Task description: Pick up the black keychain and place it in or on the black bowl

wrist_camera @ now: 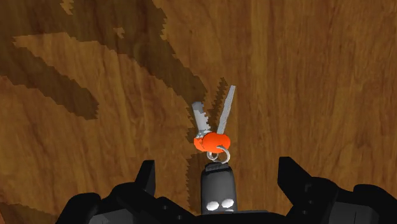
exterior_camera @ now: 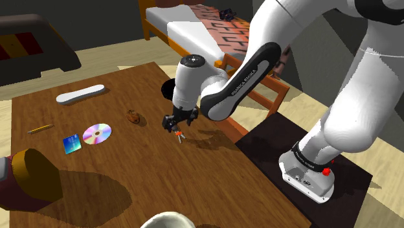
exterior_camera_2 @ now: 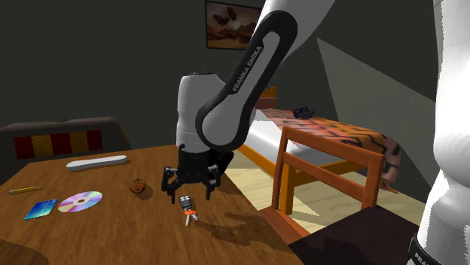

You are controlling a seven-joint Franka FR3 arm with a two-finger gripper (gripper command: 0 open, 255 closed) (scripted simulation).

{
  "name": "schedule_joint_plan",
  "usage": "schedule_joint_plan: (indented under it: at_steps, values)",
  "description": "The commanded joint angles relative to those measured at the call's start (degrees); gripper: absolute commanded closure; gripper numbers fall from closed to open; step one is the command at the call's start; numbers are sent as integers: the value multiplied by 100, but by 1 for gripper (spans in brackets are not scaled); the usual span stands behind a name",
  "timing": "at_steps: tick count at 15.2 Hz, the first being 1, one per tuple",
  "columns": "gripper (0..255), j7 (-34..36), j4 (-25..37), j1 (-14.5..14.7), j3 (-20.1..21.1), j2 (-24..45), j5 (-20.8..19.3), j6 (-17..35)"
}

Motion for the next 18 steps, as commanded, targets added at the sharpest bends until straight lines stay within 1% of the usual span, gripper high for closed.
schedule_joint_plan:
  at_steps: [1, 4, 12, 13, 18]
  values:
    - [0, 155, 47, 102, -133, 172, -209, 109]
    - [0, 335, 120, 242, -315, 393, -451, 241]
    - [0, 332, 120, 243, -317, 393, -448, 240]
    - [255, 332, 120, 243, -317, 393, -448, 240]
    - [255, 332, 120, 243, -317, 393, -448, 240]
